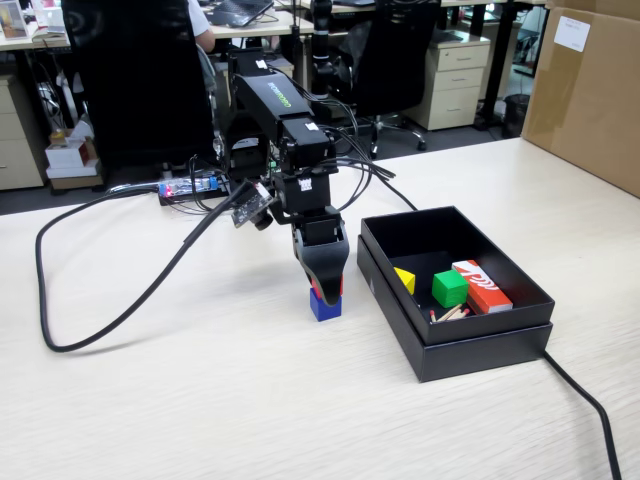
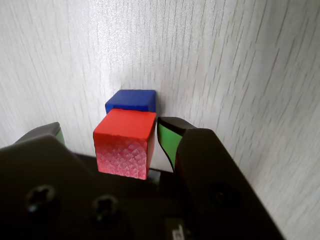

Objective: Put the red cube on top of the blue cube

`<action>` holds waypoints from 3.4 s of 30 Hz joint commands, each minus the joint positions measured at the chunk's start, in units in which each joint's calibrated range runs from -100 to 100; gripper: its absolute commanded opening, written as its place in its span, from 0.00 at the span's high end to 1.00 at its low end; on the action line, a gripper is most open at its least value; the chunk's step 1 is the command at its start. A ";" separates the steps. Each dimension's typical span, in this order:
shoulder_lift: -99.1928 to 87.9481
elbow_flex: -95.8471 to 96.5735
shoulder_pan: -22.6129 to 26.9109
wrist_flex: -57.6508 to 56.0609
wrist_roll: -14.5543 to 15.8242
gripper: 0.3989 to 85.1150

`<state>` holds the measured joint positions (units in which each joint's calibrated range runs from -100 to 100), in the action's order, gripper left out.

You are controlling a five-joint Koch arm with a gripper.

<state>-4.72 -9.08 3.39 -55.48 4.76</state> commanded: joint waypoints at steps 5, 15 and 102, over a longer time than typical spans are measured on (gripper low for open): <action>-9.79 -5.42 0.44 -5.82 -0.05 0.48; -28.61 -1.25 0.24 -9.19 -0.15 0.47; -93.90 105.55 -4.35 56.13 -8.06 0.43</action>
<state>-98.83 95.25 -0.76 1.82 -3.35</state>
